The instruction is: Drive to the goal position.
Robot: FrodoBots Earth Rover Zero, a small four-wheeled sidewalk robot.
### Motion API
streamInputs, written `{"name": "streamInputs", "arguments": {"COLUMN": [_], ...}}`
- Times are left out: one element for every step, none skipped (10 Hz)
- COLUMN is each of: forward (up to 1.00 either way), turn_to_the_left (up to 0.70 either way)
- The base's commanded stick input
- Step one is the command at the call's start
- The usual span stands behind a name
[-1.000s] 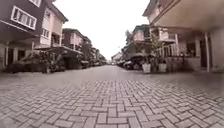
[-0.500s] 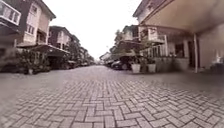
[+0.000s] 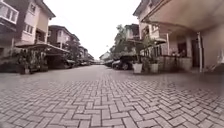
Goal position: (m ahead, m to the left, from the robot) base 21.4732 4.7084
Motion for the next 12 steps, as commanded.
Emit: {"name": "streamInputs", "arguments": {"forward": [0.70, 0.70, 0.70, 0.70, 0.70, 0.70, 0.70, 0.70, 0.70, 0.70, 0.70, 0.70], "turn_to_the_left": [0.00, 0.00, 0.00, 0.00, 0.00, 0.00, 0.00, 0.00, 0.00, 0.00, 0.00, 0.00]}}
